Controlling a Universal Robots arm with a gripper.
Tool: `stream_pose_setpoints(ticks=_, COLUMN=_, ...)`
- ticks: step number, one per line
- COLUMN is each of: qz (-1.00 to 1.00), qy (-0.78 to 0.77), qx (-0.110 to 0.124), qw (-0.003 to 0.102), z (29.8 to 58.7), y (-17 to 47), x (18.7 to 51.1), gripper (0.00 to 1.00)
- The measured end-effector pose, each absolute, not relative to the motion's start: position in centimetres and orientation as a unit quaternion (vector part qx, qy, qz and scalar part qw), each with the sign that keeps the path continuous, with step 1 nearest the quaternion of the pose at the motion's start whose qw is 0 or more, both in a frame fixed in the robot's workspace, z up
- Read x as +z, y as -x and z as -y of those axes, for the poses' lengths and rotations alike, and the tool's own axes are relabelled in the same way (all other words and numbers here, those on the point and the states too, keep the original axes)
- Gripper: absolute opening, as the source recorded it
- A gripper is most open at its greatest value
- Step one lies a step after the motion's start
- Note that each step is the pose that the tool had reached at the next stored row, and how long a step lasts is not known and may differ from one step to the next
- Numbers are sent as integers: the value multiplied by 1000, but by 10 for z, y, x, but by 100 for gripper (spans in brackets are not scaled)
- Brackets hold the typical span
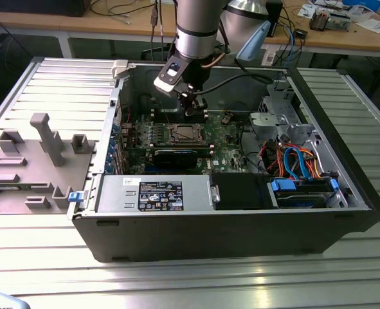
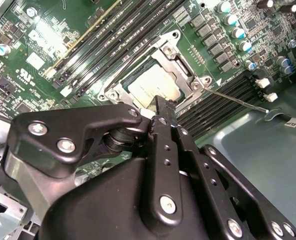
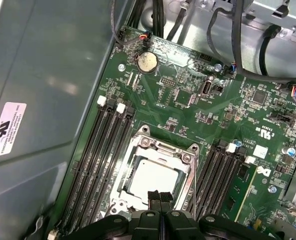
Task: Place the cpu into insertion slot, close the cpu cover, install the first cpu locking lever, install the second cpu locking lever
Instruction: 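Install the first cpu locking lever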
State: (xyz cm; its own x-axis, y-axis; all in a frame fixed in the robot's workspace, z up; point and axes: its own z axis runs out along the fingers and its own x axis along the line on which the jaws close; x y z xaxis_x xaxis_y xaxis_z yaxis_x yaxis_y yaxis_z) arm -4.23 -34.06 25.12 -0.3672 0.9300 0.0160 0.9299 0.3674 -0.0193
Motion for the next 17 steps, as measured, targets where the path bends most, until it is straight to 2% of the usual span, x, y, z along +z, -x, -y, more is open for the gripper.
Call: stream_pose_setpoints(ticks=17, qz=848, qy=530, qx=4, qw=12, z=341, y=42, x=251, gripper=11)
